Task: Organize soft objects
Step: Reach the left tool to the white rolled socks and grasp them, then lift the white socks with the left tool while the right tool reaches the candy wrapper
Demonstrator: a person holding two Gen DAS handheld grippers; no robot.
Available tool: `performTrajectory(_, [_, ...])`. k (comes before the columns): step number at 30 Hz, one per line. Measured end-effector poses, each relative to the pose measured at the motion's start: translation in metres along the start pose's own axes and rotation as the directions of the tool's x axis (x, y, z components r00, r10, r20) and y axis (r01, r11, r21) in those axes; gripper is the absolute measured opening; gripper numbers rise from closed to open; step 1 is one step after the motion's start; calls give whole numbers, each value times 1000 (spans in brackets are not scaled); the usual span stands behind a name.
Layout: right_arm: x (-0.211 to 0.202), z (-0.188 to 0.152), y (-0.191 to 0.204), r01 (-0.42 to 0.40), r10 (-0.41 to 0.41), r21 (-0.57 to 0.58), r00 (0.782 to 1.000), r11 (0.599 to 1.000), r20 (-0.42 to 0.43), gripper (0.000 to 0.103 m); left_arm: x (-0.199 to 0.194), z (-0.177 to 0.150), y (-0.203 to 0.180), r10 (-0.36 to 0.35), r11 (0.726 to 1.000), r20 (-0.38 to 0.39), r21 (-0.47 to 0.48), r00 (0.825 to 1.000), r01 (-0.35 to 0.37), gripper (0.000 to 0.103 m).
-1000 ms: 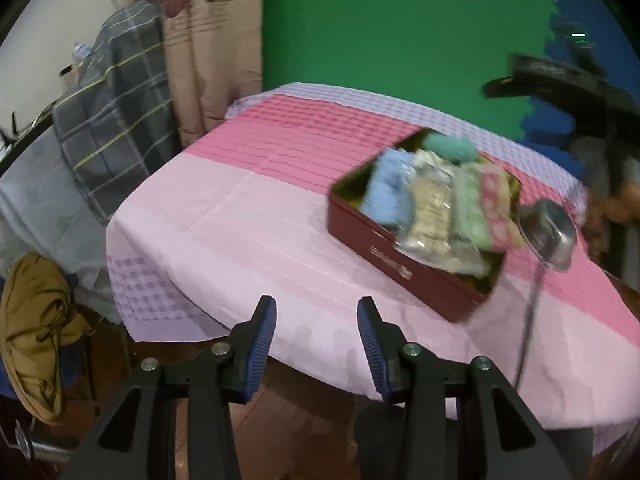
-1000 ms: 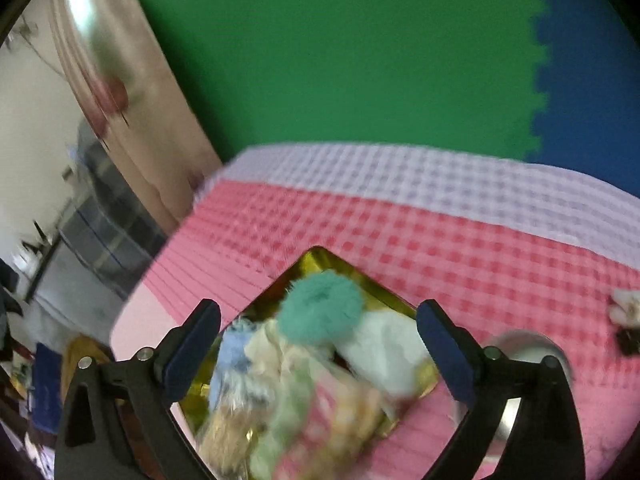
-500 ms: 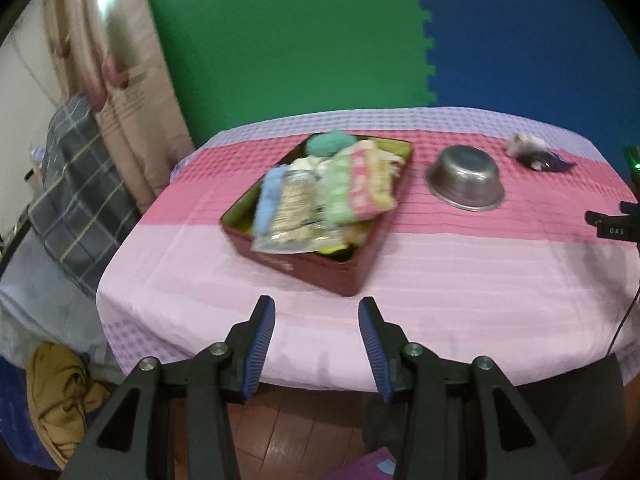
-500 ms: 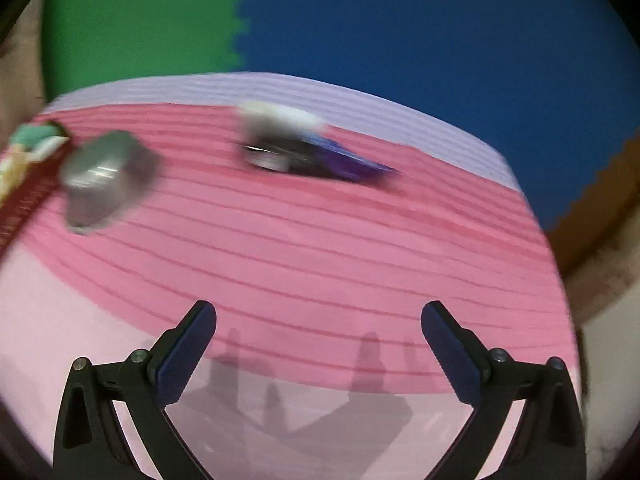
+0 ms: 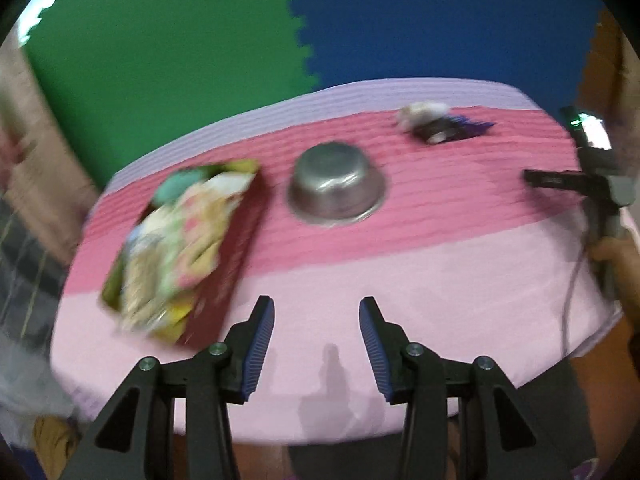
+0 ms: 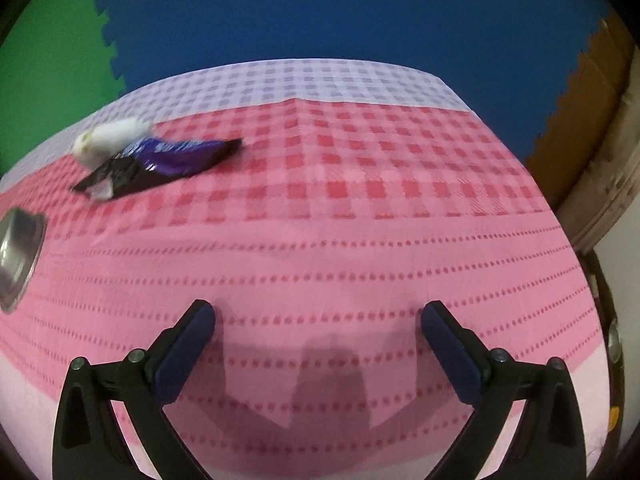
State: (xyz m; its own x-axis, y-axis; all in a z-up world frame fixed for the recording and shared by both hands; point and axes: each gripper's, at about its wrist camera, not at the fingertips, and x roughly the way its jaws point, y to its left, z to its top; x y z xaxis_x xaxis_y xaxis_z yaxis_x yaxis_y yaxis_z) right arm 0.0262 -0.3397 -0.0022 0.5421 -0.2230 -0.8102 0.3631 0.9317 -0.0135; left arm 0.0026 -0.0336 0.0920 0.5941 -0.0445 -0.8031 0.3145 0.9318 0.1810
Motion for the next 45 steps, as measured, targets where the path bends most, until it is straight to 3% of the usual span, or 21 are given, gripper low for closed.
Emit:
performTrajectory(7, [-6, -4, -3, -55, 54, 15, 998, 998, 43, 103, 34, 81, -47, -130, 986, 38, 114, 991, 125, 45])
performTrajectory(12, [-11, -4, -7, -80, 78, 23, 994, 997, 71, 103, 72, 150, -69, -119, 969, 92, 228, 989, 95, 45])
performTrajectory(14, [-17, -6, -8, -81, 78, 26, 992, 996, 100, 103, 91, 173, -81, -143, 943, 75, 312, 987, 113, 45])
performTrajectory(17, [-20, -6, -10, -90, 86, 35, 990, 995, 116, 103, 120, 195, -107, -134, 884, 54, 458, 990, 95, 45])
performTrajectory(21, [-23, -6, -11, -96, 91, 36, 987, 995, 130, 103, 152, 201, -145, -132, 764, 8, 637, 991, 97, 45])
performTrajectory(24, [-26, -7, -13, -103, 96, 41, 985, 994, 147, 103, 167, 209, -153, -134, 728, 6, 679, 991, 95, 45])
performTrajectory(28, [-28, -6, -14, -108, 100, 41, 982, 993, 161, 103, 197, 229, -148, -127, 736, -52, 664, 991, 129, 45])
performTrajectory(34, [-31, -7, -15, -110, 100, 49, 978, 993, 182, 103, 234, 231, -147, -115, 706, -164, 680, 980, 197, 45])
performTrajectory(37, [-32, -7, -15, -109, 97, 51, 978, 993, 187, 103, 243, 228, -145, -95, 702, -152, 690, 984, 174, 45])
performTrajectory(39, [-32, -7, -15, -107, 95, 53, 977, 993, 190, 103, 250, 232, -141, -117, 736, -171, 647, 978, 201, 45])
performTrajectory(41, [-32, -7, -16, -105, 92, 58, 977, 993, 192, 103, 255, 240, -135, -161, 784, -201, 568, 966, 248, 18])
performTrajectory(45, [-31, -7, -17, -101, 86, 69, 977, 992, 194, 103, 244, 243, -126, -157, 868, -164, 447, 974, 215, 16])
